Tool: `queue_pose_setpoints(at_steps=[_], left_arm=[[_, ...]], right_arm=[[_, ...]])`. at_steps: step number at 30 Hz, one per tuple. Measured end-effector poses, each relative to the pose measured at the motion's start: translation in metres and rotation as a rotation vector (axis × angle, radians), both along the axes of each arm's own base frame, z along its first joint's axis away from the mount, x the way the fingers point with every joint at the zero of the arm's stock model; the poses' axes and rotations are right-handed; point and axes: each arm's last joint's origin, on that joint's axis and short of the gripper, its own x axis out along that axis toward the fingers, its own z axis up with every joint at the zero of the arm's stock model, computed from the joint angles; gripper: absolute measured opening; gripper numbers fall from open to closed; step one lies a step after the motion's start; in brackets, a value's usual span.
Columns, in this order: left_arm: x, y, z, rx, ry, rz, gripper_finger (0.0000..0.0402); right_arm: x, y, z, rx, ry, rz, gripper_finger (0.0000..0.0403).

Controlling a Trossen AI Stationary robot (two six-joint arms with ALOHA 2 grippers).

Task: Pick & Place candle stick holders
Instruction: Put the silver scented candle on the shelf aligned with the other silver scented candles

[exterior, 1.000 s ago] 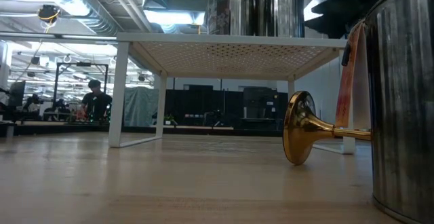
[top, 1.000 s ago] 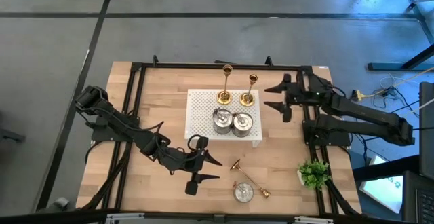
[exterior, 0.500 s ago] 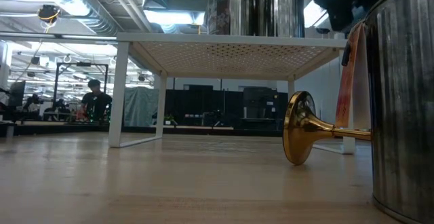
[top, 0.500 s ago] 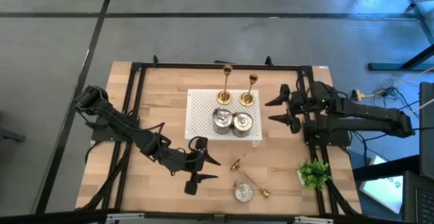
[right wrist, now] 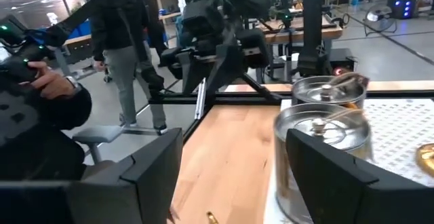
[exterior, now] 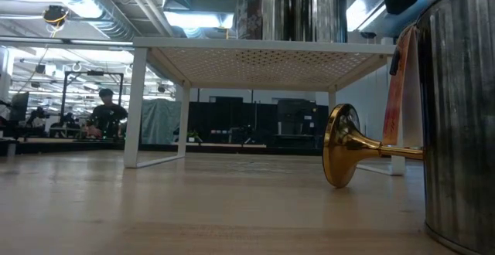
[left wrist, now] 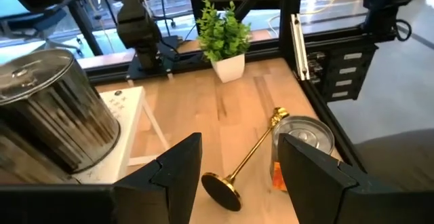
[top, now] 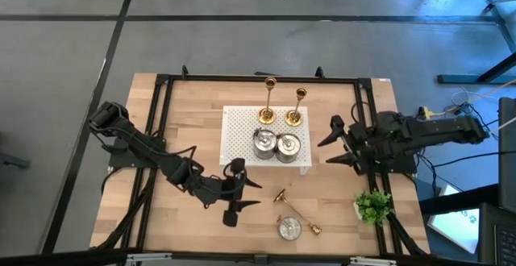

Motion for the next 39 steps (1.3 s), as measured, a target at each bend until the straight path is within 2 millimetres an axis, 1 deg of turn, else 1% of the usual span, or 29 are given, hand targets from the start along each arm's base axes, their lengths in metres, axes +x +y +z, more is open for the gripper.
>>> queue_pose_setpoints(at_steps=[9,16,19,23,28,33,36,39], left_arm=[[0.000,0.001,0.000,0.075,-0.001,-0.024,0.0190],[0.004,0.011,-0.004,0.097,0.038,0.003,0.0190],[0.007,0.017,-0.005,0.087,0.055,0.004,0.0190],[0.010,0.022,-0.005,0.028,0.069,-0.030,0.0190],[0.012,0.024,-0.006,-0.048,0.090,-0.094,0.0190],[0.010,0.020,-0.006,-0.064,0.094,-0.114,0.0190],[0.006,0.012,-0.006,-0.088,0.098,-0.129,0.0190],[0.002,0.004,-0.006,-0.107,0.101,-0.147,0.0190]], right_arm=[[0.004,0.020,-0.006,0.019,0.058,-0.002,0.0265],[0.007,0.034,-0.010,0.047,0.100,-0.017,0.0265],[0.008,0.041,-0.010,0.059,0.093,-0.012,0.0265],[0.010,0.052,-0.014,0.070,0.118,-0.017,0.0265],[0.011,0.063,-0.019,0.048,0.141,-0.024,0.0265],[0.013,0.066,-0.019,0.045,0.125,-0.029,0.0265],[0.014,0.068,-0.021,0.034,0.134,-0.029,0.0265],[0.018,0.073,-0.028,0.028,0.173,-0.023,0.0265]])
